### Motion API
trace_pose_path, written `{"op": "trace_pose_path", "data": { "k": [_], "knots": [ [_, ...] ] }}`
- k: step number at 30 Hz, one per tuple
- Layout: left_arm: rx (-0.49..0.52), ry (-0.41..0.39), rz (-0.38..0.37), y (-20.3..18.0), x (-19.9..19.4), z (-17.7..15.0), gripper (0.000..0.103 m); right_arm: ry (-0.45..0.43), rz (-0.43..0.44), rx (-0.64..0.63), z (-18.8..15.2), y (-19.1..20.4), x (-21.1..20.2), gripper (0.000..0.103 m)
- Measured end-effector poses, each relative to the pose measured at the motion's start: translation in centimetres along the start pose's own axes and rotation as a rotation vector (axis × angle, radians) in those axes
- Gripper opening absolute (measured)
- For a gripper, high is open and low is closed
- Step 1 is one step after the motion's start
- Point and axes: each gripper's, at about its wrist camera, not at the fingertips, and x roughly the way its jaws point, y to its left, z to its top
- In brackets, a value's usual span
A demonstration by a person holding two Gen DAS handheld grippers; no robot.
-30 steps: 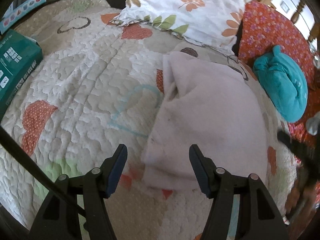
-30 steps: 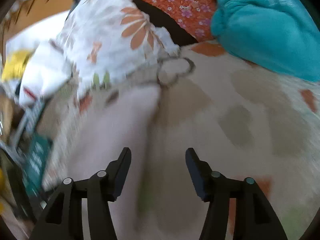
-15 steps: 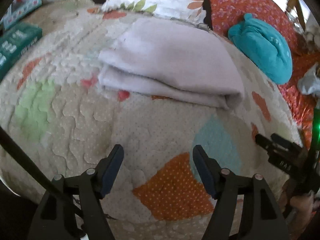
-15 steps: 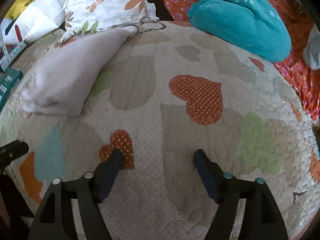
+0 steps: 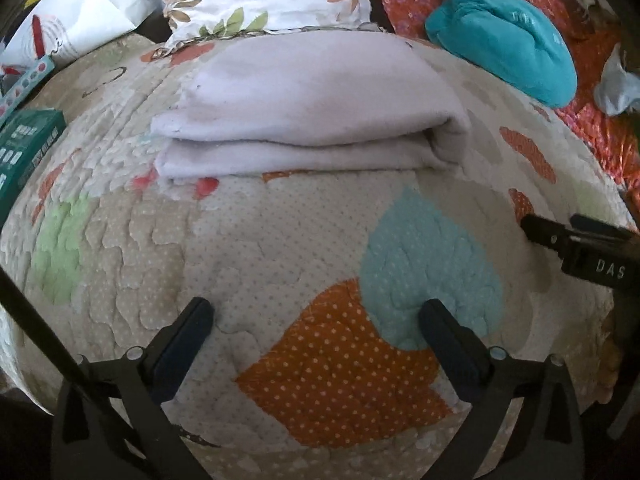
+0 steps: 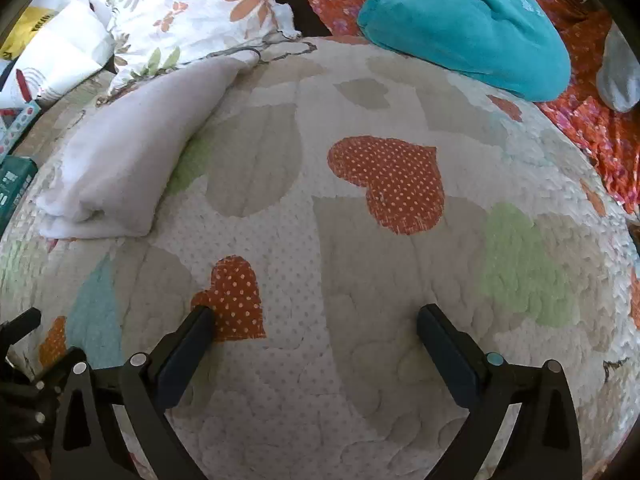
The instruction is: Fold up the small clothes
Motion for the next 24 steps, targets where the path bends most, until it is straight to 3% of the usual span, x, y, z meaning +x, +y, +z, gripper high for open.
{"op": "trace_pose_path", "data": {
  "k": [7,13,16,18,22,24],
  "knots": [
    [-0.029,0.003,0.024,-0.2,0.2,0.1,0.103,-0.04,-0.007,0.01,-0.3,0.0,-0.1,0.103],
    [-0.018,0.024,0.038,-0.3,0.0,0.6,0.103,-0.008,-0.021,-0.014,0.3,0.2,0.3,0.103],
    [-0.02,-0.027,0.066,0.1,-1.4,0.7,0.103,-0.004,-0.008,-0.021,0.3,0.0,0.0,0.103],
    [-0.022,-0.058,0.071,0.4,-2.4,0.9,0.103,-0.038,-0.01,-0.006,0.2,0.0,-0.7,0.101],
    [-0.067,-0.097,0.071,1.7,-3.7,1.5,0.103,-0.19,-0.049,0.022,0.1,-0.2,-2.9,0.099],
    [-0.092,-0.09,0.067,2.3,-3.8,1.7,0.103,-0.18,-0.042,0.025,0.1,-0.2,-2.8,0.099]
  ]
}}
